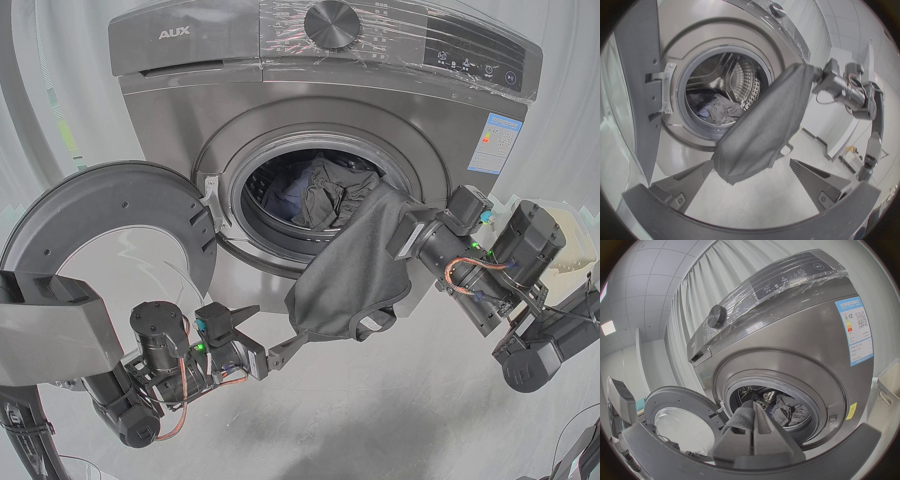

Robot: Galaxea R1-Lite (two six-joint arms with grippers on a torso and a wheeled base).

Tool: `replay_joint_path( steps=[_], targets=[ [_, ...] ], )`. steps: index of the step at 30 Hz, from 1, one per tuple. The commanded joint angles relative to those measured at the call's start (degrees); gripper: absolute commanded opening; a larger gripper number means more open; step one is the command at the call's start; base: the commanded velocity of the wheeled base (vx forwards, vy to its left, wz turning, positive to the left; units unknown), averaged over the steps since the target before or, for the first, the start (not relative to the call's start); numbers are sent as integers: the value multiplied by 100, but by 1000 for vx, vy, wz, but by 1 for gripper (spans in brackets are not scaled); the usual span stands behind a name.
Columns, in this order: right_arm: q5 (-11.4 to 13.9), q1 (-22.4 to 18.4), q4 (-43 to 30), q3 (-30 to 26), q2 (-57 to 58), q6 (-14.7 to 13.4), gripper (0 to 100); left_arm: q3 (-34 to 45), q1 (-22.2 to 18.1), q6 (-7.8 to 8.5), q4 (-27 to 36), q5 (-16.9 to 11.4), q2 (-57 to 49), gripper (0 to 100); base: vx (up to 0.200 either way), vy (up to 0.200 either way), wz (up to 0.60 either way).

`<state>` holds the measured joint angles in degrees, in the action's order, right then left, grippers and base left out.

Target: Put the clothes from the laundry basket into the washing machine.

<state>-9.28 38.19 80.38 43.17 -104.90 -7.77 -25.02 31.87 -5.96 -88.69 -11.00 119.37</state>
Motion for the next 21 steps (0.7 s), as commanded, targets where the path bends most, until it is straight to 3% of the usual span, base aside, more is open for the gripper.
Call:
replay_joint_path(
  steps=[1, 4, 7, 21],
  targets=[
    [-30, 74, -14, 236, -224, 3, 0, 49, 30, 245, 0, -34, 394, 100, 0, 0, 0],
    [-39, 101, -67, 342, -224, 12, 0, -47, 83, 482, 0, -43, 666, 100, 0, 0, 0],
    [-39, 127, -76, 421, -224, 21, 0, -223, 153, 561, 0, -43, 904, 100, 0, 0, 0],
    [-39, 355, -76, 799, -488, 12, 0, -1058, 188, 570, 0, -34, 1633, 100, 0, 0, 0]
  ],
)
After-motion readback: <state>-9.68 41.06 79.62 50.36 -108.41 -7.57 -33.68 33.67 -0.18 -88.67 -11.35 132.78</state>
